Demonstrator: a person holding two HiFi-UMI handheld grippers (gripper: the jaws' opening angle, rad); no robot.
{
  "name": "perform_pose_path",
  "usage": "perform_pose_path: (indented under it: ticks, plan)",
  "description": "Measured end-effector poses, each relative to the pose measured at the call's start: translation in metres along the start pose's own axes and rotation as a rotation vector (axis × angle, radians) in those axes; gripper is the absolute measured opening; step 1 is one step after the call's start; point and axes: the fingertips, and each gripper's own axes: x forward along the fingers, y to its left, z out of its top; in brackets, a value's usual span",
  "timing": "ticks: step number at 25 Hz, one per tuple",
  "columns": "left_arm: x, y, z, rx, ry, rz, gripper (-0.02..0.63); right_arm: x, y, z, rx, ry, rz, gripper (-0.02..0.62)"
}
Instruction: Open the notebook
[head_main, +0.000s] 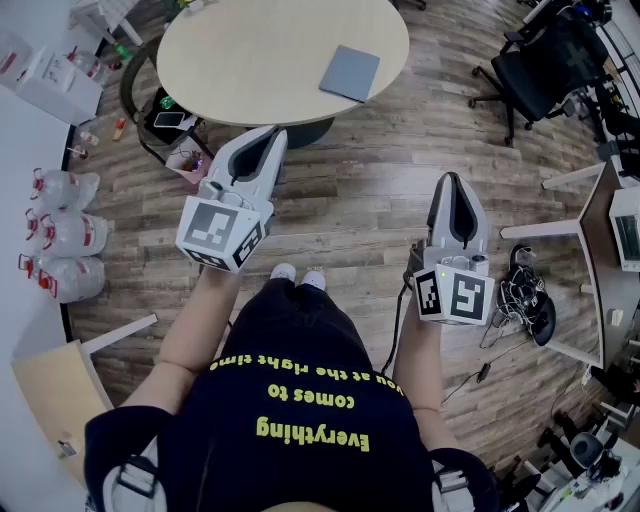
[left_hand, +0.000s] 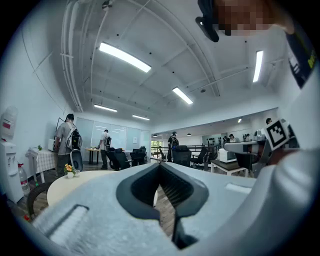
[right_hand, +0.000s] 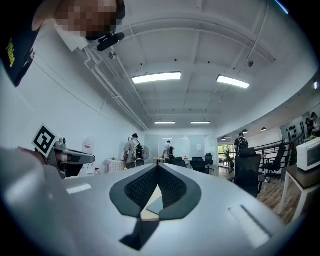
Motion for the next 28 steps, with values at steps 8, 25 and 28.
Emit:
perform_pose_path:
  ticks: [8,25,28]
  plan:
    - [-0.002,-0.003,-0.005,-0.039,0.012,-0.006,0.005,-0.002,-0.003,-0.005,0.050,-0.010,0.004,0.012]
    - [0.038,0.032,-0.019,-0.077,0.047,-0.028,0.385,0.059,0.012,-0.027,0.099,0.051,0.085,0.356]
    - [0.062,0.053,-0.019,-0.079,0.051,-0.047,0.397,0.087,0.016,-0.024,0.110,0.045,0.098,0.376]
